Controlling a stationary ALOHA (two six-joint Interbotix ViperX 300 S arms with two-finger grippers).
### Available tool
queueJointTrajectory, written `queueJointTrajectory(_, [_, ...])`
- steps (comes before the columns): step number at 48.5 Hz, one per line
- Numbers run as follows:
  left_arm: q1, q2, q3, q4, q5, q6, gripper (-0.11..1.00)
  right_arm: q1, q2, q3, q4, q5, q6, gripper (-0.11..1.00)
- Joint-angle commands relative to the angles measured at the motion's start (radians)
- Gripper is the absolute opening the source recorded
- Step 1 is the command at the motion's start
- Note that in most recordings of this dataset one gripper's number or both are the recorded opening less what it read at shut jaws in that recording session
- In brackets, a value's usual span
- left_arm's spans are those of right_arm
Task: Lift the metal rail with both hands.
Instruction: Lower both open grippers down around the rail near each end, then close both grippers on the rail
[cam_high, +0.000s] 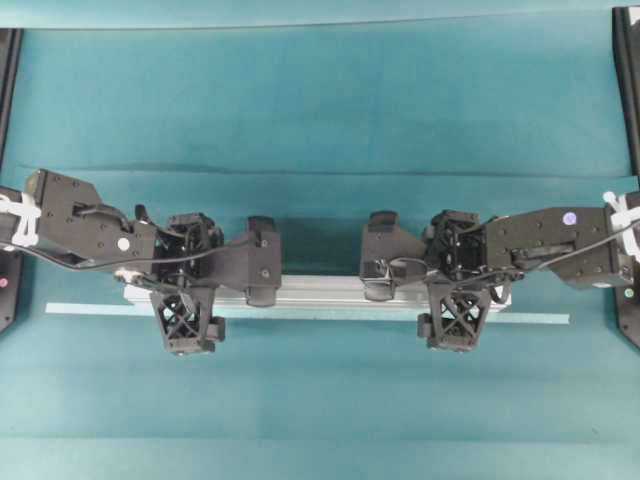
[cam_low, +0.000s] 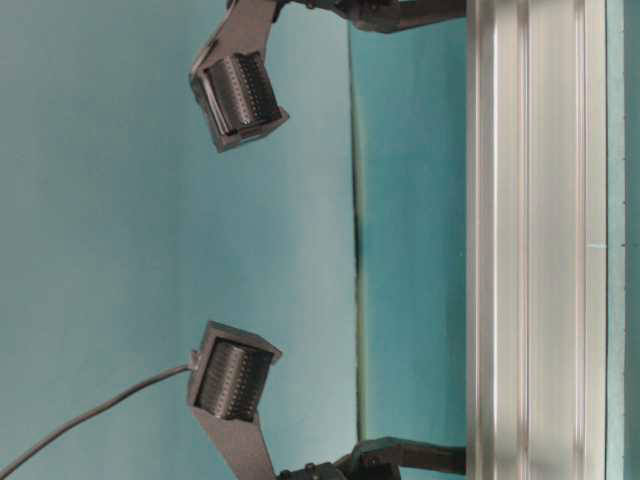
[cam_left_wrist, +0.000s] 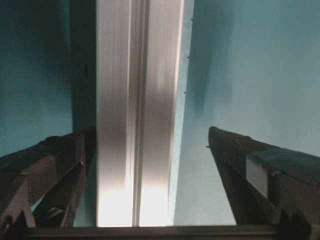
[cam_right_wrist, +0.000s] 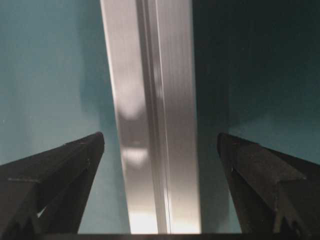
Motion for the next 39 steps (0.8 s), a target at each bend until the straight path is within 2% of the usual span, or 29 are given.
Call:
queueJointTrajectory(1, [0.000, -0.009, 0.002, 0.002, -0.005, -0.003, 0.99, 0.003, 0.014, -0.005, -0.002, -0.017, -0.006, 0.99])
queueJointTrajectory(29, [0.002, -0.014, 0.011, 0.002, -0.009, -0.011, 0.98, -0.017, 0.025, 0.006, -0.002, -0.025, 0.000, 0.98])
queueJointTrajectory(34, [0.000, -0.014, 0.011, 0.003, -0.017, -0.015, 0.86, -0.018, 0.025, 0.005, -0.002, -0.029, 0.003, 0.87])
queueJointTrajectory(39, [-0.003, -0.018, 0.012, 0.002, -0.023, -0.012, 0.59, -0.018, 0.025, 0.002, 0.003, -0.035, 0.000, 0.60])
